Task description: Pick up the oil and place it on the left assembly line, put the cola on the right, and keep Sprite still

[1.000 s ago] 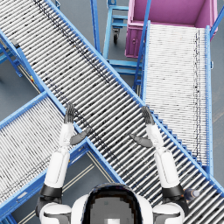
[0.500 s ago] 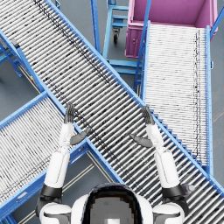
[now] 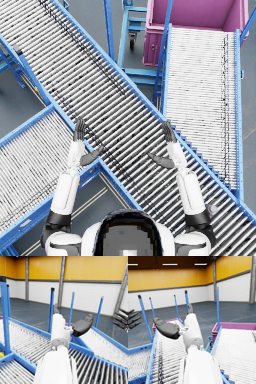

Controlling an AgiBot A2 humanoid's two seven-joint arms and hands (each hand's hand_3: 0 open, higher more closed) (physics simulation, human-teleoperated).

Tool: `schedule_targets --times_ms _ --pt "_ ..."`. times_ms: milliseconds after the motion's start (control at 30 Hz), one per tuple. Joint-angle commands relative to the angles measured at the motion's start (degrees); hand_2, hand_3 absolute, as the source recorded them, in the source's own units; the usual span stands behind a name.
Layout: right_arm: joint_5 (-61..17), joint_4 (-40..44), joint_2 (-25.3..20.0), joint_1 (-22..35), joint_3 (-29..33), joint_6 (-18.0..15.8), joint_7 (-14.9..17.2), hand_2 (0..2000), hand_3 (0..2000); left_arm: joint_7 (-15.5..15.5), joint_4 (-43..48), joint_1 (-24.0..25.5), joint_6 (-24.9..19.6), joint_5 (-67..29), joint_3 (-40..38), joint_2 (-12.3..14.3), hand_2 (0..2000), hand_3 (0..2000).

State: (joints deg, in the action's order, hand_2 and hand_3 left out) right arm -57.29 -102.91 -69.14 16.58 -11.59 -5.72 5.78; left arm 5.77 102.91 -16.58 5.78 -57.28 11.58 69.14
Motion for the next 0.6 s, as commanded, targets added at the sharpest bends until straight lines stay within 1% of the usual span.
schedule_targets --times_ms 33,600 --pt "0.00 0.00 0.00 0.00 0.00 0.00 0.00 0 0 0.00 0.00 0.00 0.00 0.00 0.00 0.00 0 0" --pt "0.00 0.00 0.00 0.00 0.00 0.00 0.00 0 0 0.00 0.00 0.00 0.00 0.00 0.00 0.00 0 0"
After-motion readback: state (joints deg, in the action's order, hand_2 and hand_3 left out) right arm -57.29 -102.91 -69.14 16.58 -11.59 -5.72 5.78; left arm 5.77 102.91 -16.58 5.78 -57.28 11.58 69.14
